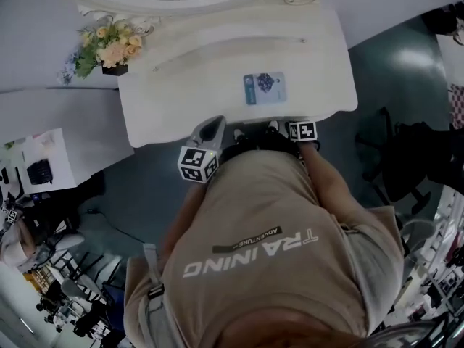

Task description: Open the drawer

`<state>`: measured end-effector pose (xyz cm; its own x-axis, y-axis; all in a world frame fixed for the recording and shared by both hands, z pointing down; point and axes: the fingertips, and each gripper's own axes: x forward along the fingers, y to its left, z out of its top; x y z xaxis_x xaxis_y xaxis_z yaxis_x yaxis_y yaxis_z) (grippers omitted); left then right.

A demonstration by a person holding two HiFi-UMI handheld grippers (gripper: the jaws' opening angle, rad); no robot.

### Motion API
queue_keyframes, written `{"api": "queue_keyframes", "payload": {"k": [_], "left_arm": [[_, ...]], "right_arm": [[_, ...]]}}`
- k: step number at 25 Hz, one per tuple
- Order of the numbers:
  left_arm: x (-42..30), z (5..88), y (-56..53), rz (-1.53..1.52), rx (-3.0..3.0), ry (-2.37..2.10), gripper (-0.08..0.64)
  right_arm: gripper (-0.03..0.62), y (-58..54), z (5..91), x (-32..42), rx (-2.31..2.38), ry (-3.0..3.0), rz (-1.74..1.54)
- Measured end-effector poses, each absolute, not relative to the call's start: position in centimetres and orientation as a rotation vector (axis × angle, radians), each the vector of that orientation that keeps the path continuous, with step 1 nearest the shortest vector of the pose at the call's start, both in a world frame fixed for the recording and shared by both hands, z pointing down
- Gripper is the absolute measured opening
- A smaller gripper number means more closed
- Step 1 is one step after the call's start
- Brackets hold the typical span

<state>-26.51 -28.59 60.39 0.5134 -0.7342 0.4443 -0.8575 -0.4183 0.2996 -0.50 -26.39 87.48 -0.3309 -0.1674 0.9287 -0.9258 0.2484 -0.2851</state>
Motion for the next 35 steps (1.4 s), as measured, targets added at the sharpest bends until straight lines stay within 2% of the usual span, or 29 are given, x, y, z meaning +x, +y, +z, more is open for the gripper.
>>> {"api": "queue_keyframes", "payload": {"k": [11,35], "left_arm": [[-26.7,63.7,-29.7,0.351,2.343,-1.136,0.008],[-13.8,61.3,-17.4,0.454,2.247,-1.272,0.008]], "right_arm": [[0.132,-21.1,87.8,0.2,1.032,-1.65,1.165],[0.135,-13.0,87.5,4.6,0.885,-1.867,1.243]]}}
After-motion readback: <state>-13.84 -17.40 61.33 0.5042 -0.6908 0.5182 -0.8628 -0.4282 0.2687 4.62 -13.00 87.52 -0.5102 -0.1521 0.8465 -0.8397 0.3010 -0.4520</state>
